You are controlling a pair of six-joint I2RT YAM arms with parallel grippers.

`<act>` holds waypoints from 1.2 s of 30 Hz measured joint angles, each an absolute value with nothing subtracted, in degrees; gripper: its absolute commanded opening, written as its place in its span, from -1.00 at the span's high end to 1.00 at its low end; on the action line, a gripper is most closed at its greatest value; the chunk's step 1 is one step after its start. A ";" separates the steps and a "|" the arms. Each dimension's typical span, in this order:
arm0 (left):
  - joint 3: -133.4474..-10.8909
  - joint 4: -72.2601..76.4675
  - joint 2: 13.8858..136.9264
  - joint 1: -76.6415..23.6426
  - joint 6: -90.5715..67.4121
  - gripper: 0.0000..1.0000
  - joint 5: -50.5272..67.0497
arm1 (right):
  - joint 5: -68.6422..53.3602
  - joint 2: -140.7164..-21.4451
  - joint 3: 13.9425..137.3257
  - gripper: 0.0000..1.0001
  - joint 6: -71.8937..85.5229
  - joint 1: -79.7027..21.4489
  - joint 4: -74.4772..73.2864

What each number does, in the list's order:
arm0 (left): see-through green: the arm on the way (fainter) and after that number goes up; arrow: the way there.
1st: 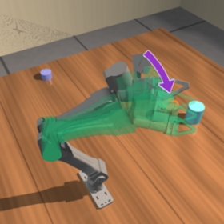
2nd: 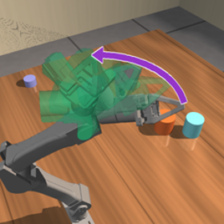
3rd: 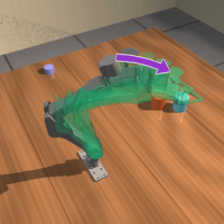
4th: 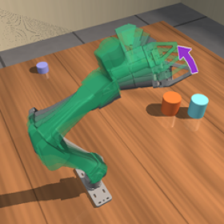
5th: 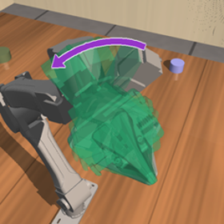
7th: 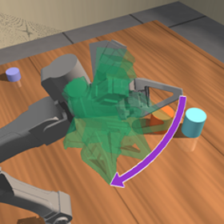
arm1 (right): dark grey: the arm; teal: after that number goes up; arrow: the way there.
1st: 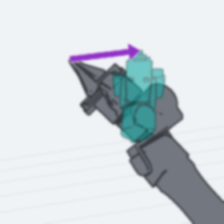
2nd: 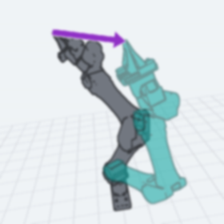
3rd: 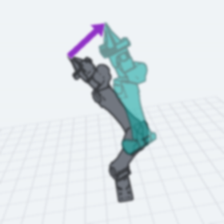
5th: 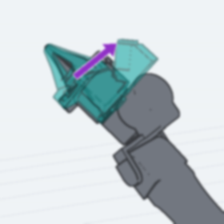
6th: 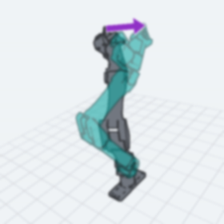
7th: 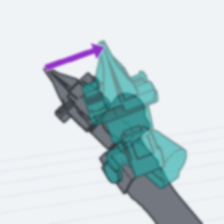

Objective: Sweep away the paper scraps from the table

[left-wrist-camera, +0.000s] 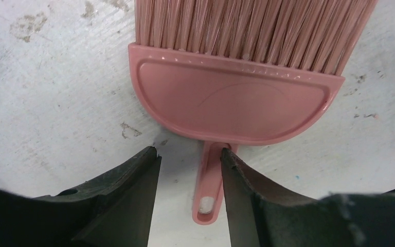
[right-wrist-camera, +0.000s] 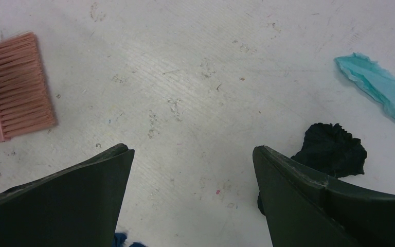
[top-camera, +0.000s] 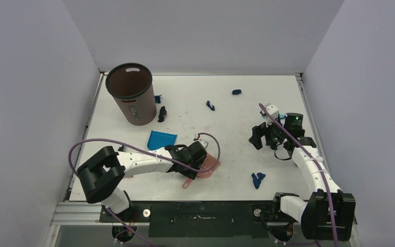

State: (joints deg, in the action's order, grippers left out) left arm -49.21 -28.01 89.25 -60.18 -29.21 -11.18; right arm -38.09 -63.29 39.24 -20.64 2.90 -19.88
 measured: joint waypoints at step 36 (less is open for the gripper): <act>-58.11 -29.26 98.13 -63.24 -31.05 0.72 -7.84 | -38.02 -63.31 39.24 -0.80 -21.96 2.90 -20.25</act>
